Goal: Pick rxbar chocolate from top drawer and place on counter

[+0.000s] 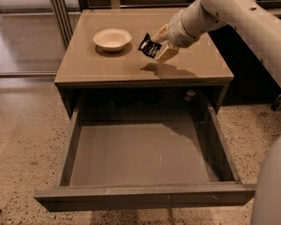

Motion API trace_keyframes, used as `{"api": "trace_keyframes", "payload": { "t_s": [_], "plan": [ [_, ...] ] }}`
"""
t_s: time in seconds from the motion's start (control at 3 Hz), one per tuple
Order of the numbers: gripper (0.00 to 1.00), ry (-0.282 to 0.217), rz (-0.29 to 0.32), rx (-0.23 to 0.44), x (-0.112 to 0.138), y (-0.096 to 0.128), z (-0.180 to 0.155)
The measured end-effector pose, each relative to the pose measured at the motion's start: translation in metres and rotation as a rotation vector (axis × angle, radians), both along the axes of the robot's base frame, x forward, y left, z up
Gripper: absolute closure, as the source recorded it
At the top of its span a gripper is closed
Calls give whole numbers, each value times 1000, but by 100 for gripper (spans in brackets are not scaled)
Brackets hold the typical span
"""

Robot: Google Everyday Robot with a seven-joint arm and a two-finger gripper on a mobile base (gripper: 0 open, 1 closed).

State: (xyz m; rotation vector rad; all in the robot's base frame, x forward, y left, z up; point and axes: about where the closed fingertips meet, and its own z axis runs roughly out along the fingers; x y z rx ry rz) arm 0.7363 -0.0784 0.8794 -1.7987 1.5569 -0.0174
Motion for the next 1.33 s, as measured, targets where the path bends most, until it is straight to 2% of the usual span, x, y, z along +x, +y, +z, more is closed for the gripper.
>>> {"api": "trace_keyframes", "payload": {
  "t_s": [0.33,0.67,1.33],
  "plan": [
    [100,3,-21,50,23,-5,-4],
    [100,29,-67,109,39,-12,-12],
    [100,116,-159,188,52,-26,-36]
  ]
}}
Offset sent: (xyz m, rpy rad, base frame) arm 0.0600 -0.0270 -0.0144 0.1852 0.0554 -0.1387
